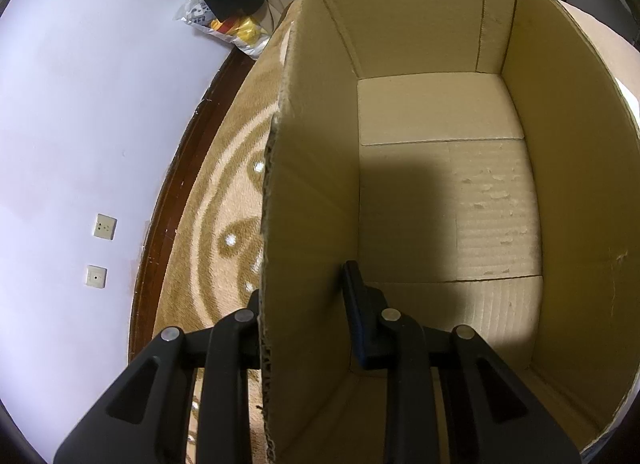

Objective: Organize rigid objects
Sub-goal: 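Lift the light-blue cylinder with the right tool and drop it into the box, then grasp the white square charger with the right tool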

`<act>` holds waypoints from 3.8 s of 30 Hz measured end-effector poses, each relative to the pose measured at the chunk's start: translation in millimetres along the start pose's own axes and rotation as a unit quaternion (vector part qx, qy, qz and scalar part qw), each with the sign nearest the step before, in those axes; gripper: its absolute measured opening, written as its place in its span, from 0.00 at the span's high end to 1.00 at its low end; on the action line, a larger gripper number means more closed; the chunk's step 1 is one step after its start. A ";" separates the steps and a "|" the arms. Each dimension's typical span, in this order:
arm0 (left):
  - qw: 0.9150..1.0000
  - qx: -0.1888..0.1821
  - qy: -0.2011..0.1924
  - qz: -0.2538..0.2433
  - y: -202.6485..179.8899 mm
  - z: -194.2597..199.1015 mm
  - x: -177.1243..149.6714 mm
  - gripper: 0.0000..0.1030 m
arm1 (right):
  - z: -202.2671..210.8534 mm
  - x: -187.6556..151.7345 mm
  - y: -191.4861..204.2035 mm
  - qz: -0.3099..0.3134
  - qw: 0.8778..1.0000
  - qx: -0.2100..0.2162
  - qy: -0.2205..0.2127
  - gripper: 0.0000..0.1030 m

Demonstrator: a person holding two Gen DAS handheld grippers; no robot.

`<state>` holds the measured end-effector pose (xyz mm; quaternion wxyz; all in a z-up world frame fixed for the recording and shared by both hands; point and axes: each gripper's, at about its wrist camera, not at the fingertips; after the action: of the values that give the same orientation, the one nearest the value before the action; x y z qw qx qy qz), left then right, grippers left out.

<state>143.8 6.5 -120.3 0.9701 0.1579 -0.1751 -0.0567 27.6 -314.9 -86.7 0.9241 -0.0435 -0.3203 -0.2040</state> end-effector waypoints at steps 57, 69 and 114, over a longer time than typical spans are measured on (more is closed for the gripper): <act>1.000 -0.009 0.009 0.010 4.3 -4.9 4.1 0.75 | 27.9 28.5 145.3 0.123 0.985 0.100 -0.073 0.11; 1.000 -0.004 0.007 0.003 5.4 -6.6 4.3 0.75 | -38.1 36.4 70.6 0.050 0.998 0.029 -0.003 0.10; 1.000 -0.005 0.014 0.003 0.4 -4.9 -1.6 0.75 | -49.6 12.2 42.8 -0.006 0.999 0.005 0.046 0.35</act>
<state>144.2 8.5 -125.0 0.9736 0.1530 -0.1612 -0.0528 82.2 -290.6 -116.3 0.9370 -0.0278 -0.2783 -0.2095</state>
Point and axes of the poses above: each gripper's, at about its wrist camera, not at the fingertips, and z roughly against the way its jaws point, y to its left, x to its top, and after that the axes turned 10 degrees about z, right-handed
